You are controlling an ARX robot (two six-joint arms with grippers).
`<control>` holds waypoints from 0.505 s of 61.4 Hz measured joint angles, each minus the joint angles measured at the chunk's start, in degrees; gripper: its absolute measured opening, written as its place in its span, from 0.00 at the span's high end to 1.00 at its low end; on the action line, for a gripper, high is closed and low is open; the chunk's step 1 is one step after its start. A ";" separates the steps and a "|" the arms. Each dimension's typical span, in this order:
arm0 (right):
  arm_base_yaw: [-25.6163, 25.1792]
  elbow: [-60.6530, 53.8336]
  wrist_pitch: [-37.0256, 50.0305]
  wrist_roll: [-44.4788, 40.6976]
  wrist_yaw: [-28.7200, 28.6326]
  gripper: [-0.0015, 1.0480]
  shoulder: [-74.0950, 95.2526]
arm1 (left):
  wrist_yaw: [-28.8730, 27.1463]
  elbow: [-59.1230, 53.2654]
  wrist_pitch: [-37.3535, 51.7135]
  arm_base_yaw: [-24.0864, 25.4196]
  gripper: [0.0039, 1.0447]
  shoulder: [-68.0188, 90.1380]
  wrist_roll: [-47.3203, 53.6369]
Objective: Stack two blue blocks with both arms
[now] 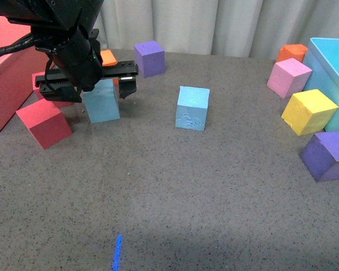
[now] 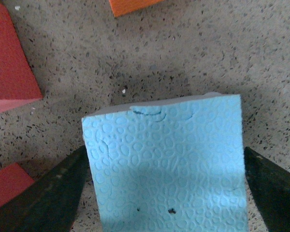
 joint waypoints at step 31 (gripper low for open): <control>0.00 0.00 0.00 0.00 0.00 0.09 0.00 | 0.11 -2.29 -0.44 -1.49 0.55 -1.97 -0.96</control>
